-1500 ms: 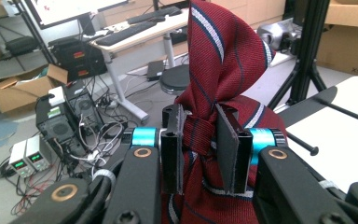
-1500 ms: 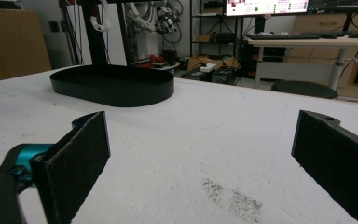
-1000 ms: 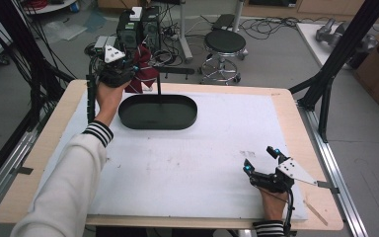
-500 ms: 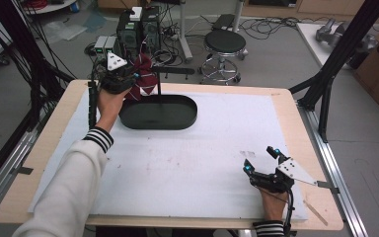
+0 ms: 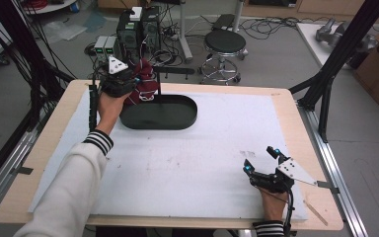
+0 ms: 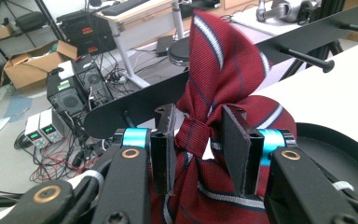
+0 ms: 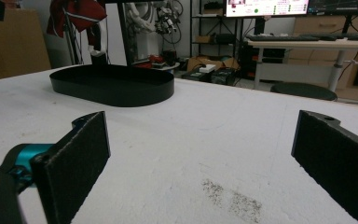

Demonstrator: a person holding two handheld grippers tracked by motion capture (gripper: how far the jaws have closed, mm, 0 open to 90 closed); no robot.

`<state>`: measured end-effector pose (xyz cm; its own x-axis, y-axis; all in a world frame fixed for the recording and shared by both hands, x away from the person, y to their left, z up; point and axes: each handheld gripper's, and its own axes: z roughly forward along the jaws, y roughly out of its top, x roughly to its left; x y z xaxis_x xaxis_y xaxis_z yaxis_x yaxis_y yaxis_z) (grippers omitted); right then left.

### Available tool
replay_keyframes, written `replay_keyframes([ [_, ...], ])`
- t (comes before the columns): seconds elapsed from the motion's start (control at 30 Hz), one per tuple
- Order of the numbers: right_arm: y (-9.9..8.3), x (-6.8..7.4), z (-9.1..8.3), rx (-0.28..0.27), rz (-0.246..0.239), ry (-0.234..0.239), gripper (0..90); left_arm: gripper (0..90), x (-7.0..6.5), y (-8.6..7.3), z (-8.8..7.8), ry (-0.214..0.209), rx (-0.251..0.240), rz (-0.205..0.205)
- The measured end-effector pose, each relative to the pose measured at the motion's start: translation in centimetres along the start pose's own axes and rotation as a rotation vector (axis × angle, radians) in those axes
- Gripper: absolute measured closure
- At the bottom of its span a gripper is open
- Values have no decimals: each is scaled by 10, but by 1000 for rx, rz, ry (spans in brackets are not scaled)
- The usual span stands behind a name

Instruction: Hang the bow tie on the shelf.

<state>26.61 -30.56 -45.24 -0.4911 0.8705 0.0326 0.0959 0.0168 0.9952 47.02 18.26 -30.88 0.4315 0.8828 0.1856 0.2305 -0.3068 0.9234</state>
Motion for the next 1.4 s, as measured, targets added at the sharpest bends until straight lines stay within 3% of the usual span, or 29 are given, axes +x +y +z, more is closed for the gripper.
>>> replay_keyframes([
  [0.07, 0, 0, 0, 0, -1, 0, 32, 643, 0, 0, 0, -4, 1, -1],
  [0.37, 0, 0, 0, 0, 2, 0, 32, 342, -5, -1, -1, -71, -15, -5],
  [0.5, 0, 0, 0, 0, -1, 1, 32, 285, -4, -3, -5, -96, -30, -1],
  [0.63, 0, 0, 0, -1, 1, 1, 32, 219, -1, -8, -14, -125, -72, -3],
  [0.67, 0, 0, 0, -1, 1, 1, 32, 219, 0, -10, -17, -144, -89, -1],
  [0.7, 0, 0, 0, -2, -2, 2, 32, 149, 1, -12, -20, -147, -122, 1],
  [0.83, 0, 0, 0, -3, -5, 1, 32, 115, 4, -21, -34, -178, -203, 3],
  [0.9, 0, 0, 0, -2, -4, 2, 32, 101, 4, -26, -43, -192, -234, 3],
  [1.03, 0, 0, 0, -3, -1, 2, 32, 67, 4, -40, -64, -168, -284, 18],
  [1.1, 0, 0, 0, -2, -6, 1, 32, 64, 5, -52, -77, -187, -320, -21],
  [1.4, 0, 1, 0, -2, -9, -3, 32, 64, 12, -103, -121, -168, -385, -57],
])
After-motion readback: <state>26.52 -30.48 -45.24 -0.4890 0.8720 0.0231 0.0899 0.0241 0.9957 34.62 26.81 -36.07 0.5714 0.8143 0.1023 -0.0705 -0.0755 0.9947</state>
